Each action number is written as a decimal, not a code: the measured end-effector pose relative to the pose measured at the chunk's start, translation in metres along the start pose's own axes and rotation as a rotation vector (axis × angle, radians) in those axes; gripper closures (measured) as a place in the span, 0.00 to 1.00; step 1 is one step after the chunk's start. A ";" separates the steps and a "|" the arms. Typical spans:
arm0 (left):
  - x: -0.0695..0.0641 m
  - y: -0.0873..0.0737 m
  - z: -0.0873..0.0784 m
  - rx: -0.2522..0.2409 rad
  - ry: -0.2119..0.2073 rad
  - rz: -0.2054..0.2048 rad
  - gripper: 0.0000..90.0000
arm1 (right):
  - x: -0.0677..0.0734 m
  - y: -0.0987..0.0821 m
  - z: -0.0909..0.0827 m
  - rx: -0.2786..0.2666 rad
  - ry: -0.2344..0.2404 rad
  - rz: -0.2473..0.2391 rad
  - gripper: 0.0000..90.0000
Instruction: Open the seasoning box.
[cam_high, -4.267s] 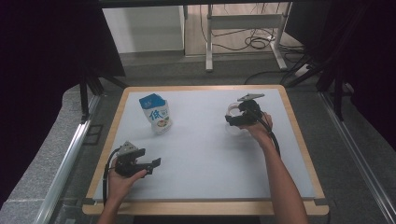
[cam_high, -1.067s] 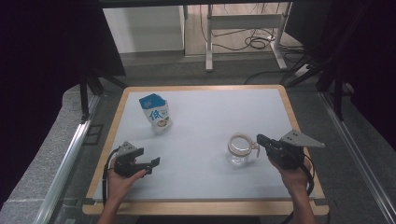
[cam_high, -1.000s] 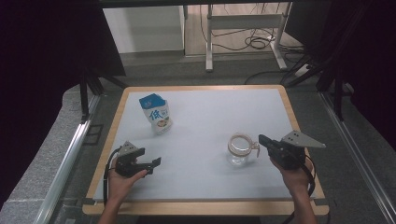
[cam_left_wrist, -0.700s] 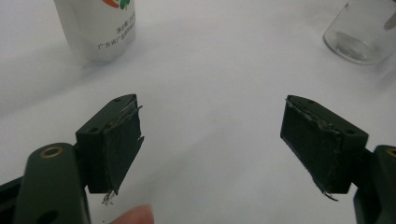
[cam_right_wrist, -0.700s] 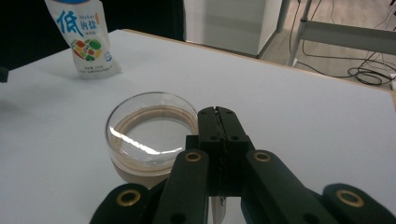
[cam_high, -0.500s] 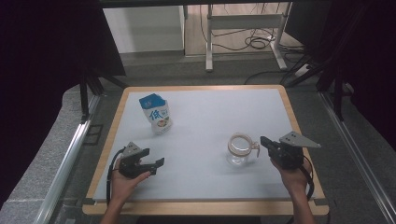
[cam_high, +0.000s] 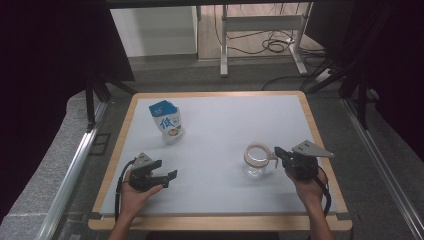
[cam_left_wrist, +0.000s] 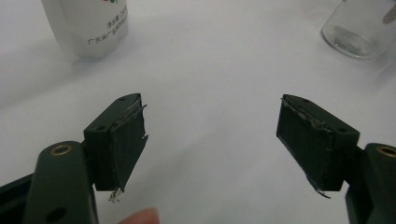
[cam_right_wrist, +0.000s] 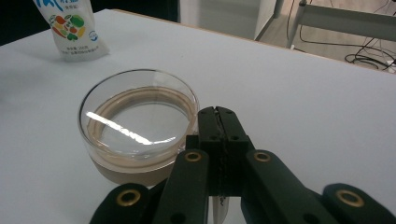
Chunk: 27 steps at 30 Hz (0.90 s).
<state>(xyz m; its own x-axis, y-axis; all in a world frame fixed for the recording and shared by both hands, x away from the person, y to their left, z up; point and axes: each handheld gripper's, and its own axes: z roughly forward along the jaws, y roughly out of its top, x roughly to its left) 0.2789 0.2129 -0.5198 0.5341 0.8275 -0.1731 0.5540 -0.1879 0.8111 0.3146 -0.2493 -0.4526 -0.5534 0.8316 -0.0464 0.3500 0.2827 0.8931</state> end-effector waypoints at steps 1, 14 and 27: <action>0.000 0.000 0.000 -0.001 0.002 0.000 0.27 | 0.000 0.000 0.000 -0.001 0.002 0.001 1.00; -0.002 0.001 -0.003 -0.025 0.001 -0.001 0.46 | 0.000 -0.002 -0.001 -0.010 0.002 0.015 1.00; -0.025 0.013 0.012 -0.033 -0.092 0.034 0.84 | -0.005 -0.008 0.002 -0.005 0.005 0.034 1.00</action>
<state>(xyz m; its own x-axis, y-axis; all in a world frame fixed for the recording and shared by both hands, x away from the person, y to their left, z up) 0.2808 0.1839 -0.5114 0.6093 0.7688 -0.1943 0.5137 -0.1960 0.8353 0.3158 -0.2546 -0.4606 -0.5452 0.8382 -0.0135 0.3653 0.2520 0.8962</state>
